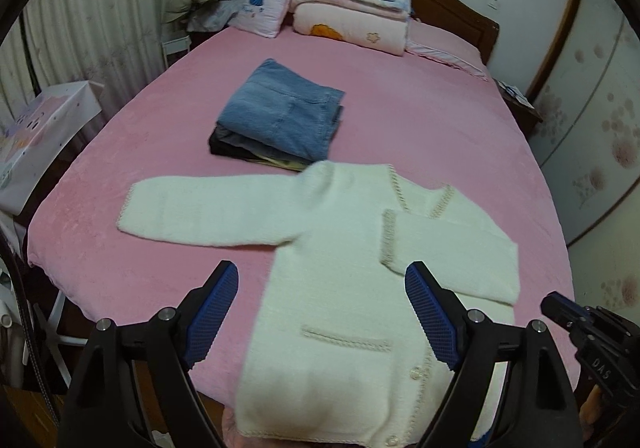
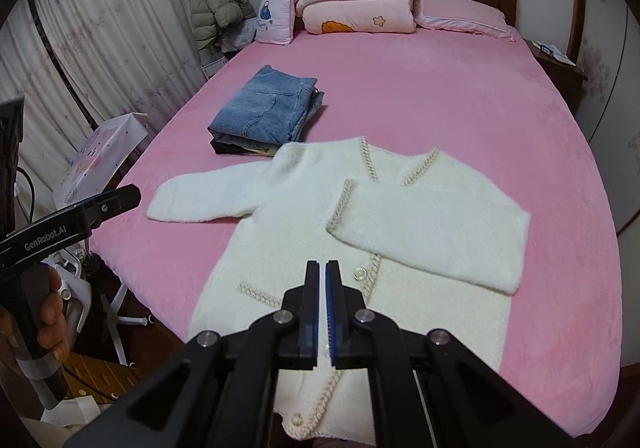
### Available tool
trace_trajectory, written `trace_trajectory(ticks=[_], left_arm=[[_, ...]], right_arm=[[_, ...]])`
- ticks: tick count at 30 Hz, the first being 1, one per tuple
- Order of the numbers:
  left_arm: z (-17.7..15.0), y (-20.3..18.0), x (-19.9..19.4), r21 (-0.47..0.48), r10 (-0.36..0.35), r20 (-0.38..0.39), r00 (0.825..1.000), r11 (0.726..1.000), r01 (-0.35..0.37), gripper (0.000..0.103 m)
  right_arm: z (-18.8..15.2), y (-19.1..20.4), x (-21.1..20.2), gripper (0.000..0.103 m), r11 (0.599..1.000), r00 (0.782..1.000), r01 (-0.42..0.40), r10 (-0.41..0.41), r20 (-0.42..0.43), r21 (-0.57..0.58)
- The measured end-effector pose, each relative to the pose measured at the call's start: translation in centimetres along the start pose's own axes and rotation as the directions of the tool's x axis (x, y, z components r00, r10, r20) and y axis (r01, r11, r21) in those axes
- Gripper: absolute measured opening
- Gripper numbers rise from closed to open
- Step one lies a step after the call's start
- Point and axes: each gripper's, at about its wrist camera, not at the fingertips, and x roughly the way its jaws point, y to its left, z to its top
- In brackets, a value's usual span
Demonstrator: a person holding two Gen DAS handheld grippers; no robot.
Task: Fold large clothes
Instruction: 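Move the left tool to the cuff of the other sleeve, then grasp the other sleeve cuff with the left tool and fold it across the front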
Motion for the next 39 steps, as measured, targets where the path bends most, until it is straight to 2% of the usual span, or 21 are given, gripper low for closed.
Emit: trace_trajectory(ticks=[2, 9, 12, 15, 20, 25, 27, 31, 34, 36, 38, 39], left_arm=[[1.0, 2.6, 0.9, -0.008, 0.005, -0.014, 1.000, 1.000, -0.005, 0.085], [4.7, 15.3, 6.1, -0.070, 0.005, -0.081, 0.997, 0.998, -0.011, 0.085], [5.1, 20.5, 9.1, -0.110, 0.006, -0.130, 0.991, 0.994, -0.020, 0.085], [4.9, 25.8, 13.0, -0.176, -0.007, -0.191, 0.982, 0.984, -0.027, 0.085], [3.3, 33.9, 19.1, -0.324, -0.011, -0.217, 0.976, 0.944, -0.062, 0.085], [2.1, 41.0, 25.5, -0.463, 0.029, -0.252, 0.967, 0.874, -0.146, 0.084], [1.7, 43.1, 27.6, -0.496, 0.039, -0.269, 0.962, 0.851, -0.172, 0.084], [0.3, 46.4, 31.9, -0.570, 0.005, -0.327, 0.945, 0.797, -0.201, 0.084], [-0.4, 47.1, 33.3, -0.599, -0.021, -0.320, 0.947, 0.779, -0.185, 0.084], [-0.3, 47.1, 33.9, -0.601, -0.040, -0.313, 0.949, 0.782, -0.165, 0.084], [-0.2, 47.0, 34.4, -0.610, -0.069, -0.301, 0.951, 0.781, -0.136, 0.078], [-0.1, 46.9, 34.6, -0.616, -0.094, -0.289, 0.953, 0.780, -0.110, 0.062]], right_arm=[[1.3, 1.8, 1.0, 0.013, 1.000, 1.000, 0.006, -0.006, 0.013, 0.003], [6.4, 9.8, 6.1, 0.013, 0.998, 0.998, 0.058, -0.058, 0.016, 0.008], [8.4, 13.0, 9.0, 0.013, 0.998, 0.998, 0.065, -0.065, -0.005, 0.026], [10.0, 15.9, 12.4, 0.013, 0.996, 0.999, 0.040, -0.038, -0.026, 0.077], [11.1, 19.9, 18.2, 0.013, 0.997, 0.996, 0.034, -0.028, -0.082, 0.071], [11.0, 23.1, 23.5, 0.013, 0.999, 0.986, 0.036, -0.031, -0.163, 0.028], [11.0, 23.9, 25.0, 0.013, 0.999, 0.982, 0.031, -0.027, -0.185, 0.022], [10.8, 25.0, 27.3, 0.013, 1.000, 0.977, 0.030, -0.028, -0.211, 0.007], [10.8, 25.4, 28.9, 0.013, 0.999, 0.973, 0.043, -0.041, -0.226, 0.003], [10.5, 25.3, 29.9, 0.013, 0.999, 0.969, 0.053, -0.049, -0.243, 0.008], [10.4, 25.2, 30.9, 0.013, 0.998, 0.964, 0.056, -0.049, -0.261, 0.021], [10.2, 25.1, 31.4, 0.013, 0.998, 0.962, 0.053, -0.042, -0.271, 0.033]])
